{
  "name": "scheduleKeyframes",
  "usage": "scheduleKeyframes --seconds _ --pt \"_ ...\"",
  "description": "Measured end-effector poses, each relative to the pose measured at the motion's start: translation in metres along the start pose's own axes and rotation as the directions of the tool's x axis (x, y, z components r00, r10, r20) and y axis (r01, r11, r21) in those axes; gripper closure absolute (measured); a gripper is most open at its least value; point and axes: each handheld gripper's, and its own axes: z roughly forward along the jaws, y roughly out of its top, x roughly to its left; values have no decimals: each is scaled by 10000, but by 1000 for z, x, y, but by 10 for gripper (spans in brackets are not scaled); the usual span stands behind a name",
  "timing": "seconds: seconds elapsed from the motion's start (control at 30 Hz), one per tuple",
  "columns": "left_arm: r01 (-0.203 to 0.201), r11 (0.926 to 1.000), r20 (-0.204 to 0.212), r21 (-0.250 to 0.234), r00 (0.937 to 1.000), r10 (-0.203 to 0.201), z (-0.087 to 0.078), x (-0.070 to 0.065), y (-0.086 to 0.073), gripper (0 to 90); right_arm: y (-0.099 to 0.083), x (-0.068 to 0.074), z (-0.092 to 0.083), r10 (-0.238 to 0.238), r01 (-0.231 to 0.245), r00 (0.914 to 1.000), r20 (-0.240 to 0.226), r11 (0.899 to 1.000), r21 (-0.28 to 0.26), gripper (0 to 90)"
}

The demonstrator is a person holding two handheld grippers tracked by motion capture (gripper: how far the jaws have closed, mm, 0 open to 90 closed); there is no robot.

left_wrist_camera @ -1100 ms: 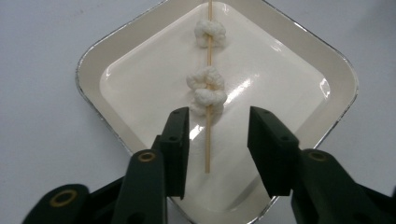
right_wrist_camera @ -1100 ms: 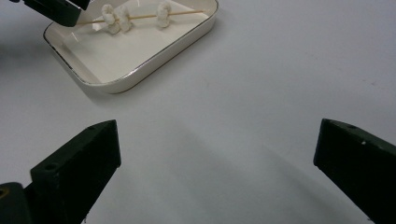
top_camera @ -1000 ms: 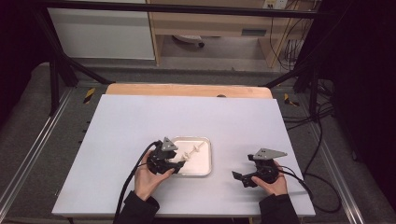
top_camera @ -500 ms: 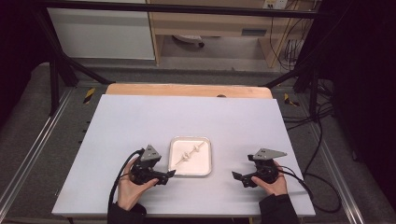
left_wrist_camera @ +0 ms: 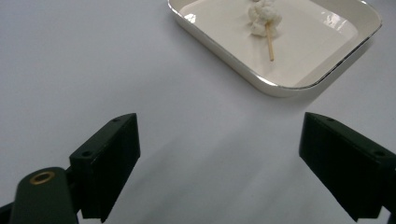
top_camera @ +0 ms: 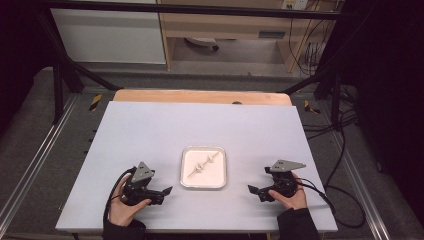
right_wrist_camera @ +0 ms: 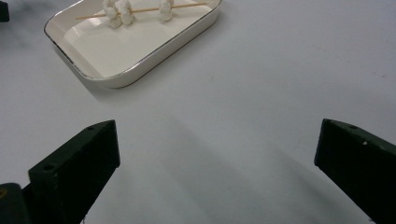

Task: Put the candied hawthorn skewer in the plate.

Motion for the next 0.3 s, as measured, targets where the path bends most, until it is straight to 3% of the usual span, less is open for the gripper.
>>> scheduleKeyframes --seconds 0.3 --pt "116 9999 -66 -53 9999 -117 -2 5 -2 127 -1 1 0 41 -41 10000 -76 10000 44 8"
